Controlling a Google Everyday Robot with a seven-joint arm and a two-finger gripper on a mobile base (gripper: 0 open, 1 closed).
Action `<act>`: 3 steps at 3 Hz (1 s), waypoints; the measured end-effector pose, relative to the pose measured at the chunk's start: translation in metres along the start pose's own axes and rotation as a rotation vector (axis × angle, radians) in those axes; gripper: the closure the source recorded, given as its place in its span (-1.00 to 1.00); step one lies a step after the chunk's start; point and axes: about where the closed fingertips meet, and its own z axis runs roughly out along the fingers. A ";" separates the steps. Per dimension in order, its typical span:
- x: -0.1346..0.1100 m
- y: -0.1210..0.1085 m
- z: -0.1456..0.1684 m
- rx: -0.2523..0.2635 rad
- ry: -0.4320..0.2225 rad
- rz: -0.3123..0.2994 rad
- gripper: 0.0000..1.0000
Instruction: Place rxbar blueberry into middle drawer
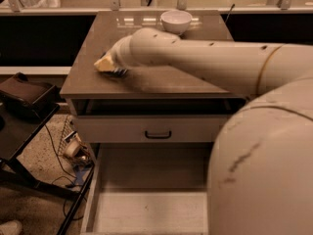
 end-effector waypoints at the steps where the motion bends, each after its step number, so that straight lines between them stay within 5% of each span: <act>1: -0.035 -0.068 -0.070 0.124 0.053 -0.225 1.00; 2: -0.069 -0.131 -0.130 0.236 0.097 -0.403 1.00; 3: -0.069 -0.130 -0.130 0.236 0.097 -0.402 1.00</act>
Offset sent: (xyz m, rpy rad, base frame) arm 0.0406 -0.1789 0.2060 -0.5136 -0.4145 -0.0680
